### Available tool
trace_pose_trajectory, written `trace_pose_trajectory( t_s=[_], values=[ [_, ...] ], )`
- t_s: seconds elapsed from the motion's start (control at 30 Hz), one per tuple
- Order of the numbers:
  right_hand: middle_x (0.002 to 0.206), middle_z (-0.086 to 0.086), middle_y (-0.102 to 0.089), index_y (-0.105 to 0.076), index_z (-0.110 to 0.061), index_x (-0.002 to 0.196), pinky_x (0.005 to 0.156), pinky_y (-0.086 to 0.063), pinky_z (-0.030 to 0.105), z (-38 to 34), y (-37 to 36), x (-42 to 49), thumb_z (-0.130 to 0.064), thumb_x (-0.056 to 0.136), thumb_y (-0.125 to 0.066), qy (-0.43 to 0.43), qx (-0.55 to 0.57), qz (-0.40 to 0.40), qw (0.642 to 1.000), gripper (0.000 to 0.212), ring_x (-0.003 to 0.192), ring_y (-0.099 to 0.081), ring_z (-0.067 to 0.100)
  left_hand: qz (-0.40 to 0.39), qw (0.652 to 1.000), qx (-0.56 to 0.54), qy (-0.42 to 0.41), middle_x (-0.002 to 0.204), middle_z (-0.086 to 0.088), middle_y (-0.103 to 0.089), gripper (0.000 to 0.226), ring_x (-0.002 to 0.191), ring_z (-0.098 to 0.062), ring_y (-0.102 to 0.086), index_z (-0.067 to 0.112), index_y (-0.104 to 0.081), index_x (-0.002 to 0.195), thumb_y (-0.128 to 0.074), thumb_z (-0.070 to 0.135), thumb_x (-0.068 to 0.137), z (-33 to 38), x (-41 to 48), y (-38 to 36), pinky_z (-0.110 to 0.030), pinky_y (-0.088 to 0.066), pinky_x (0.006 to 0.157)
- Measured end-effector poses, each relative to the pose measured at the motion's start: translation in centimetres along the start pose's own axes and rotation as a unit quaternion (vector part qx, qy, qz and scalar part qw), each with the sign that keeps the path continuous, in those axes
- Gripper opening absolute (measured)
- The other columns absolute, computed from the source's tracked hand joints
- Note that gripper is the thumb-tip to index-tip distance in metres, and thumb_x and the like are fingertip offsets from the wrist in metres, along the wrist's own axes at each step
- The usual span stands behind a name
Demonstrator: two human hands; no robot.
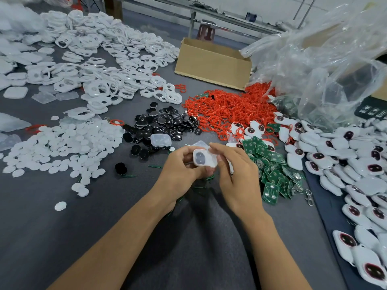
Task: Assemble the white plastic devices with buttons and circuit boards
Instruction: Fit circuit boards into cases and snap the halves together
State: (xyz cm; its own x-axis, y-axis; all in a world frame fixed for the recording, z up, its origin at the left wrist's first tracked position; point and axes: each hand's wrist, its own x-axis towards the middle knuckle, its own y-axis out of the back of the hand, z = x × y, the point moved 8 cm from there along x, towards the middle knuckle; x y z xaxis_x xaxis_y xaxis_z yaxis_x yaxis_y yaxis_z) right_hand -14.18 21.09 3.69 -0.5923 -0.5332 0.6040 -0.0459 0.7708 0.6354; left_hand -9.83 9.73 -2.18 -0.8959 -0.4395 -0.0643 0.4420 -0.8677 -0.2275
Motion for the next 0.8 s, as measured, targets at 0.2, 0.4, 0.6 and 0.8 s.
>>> trace_pose_trajectory(
  t_s=[0.2, 0.4, 0.6, 0.8],
  values=[
    [0.105, 0.000, -0.069, -0.065, -0.012, 0.117, 0.090, -0.046, 0.029, -0.1, -0.3, 0.0, -0.010, 0.093, -0.048, -0.019, 0.010, -0.018, 1.000, 0.029, 0.100, -0.062, 0.018, 0.003, 1.000, -0.019, 0.008, 0.107, -0.014, -0.071, 0.046, 0.092, -0.018, -0.067, 0.002, -0.061, 0.115, -0.074, -0.011, 0.073, -0.1, 0.0, 0.1, -0.031, -0.056, 0.087],
    [0.099, -0.008, -0.066, -0.070, -0.013, 0.106, 0.086, -0.044, 0.019, 1.6, 4.1, 0.4, 0.001, 0.083, -0.051, -0.048, -0.002, 0.132, 0.990, 0.033, 0.093, -0.062, 0.013, -0.002, 0.998, -0.058, 0.037, 0.109, -0.022, -0.067, 0.038, 0.090, -0.031, -0.070, -0.001, -0.058, 0.114, -0.066, -0.014, 0.079, -0.7, 0.0, -0.1, -0.032, -0.060, 0.073],
    [0.096, 0.011, -0.070, -0.069, -0.017, 0.111, 0.071, -0.046, 0.038, 9.5, 8.2, 0.1, 0.001, 0.082, -0.050, -0.247, -0.148, 0.157, 0.945, 0.039, 0.081, -0.061, 0.035, -0.008, 0.998, -0.051, 0.040, 0.105, -0.020, -0.066, 0.038, 0.076, -0.024, -0.072, -0.002, -0.055, 0.117, -0.062, -0.016, 0.083, -0.6, -0.1, -0.2, -0.026, -0.059, 0.067],
    [0.101, 0.012, -0.071, -0.070, -0.014, 0.111, 0.075, -0.045, 0.030, 13.0, 6.0, 1.7, -0.016, 0.082, -0.068, -0.297, -0.183, -0.014, 0.937, 0.029, 0.075, -0.060, 0.024, -0.007, 0.998, -0.047, 0.039, 0.101, -0.016, -0.067, 0.037, 0.075, -0.023, -0.072, -0.001, -0.055, 0.116, -0.062, -0.016, 0.083, -0.4, -0.2, -0.3, -0.026, -0.059, 0.067]
  ],
)
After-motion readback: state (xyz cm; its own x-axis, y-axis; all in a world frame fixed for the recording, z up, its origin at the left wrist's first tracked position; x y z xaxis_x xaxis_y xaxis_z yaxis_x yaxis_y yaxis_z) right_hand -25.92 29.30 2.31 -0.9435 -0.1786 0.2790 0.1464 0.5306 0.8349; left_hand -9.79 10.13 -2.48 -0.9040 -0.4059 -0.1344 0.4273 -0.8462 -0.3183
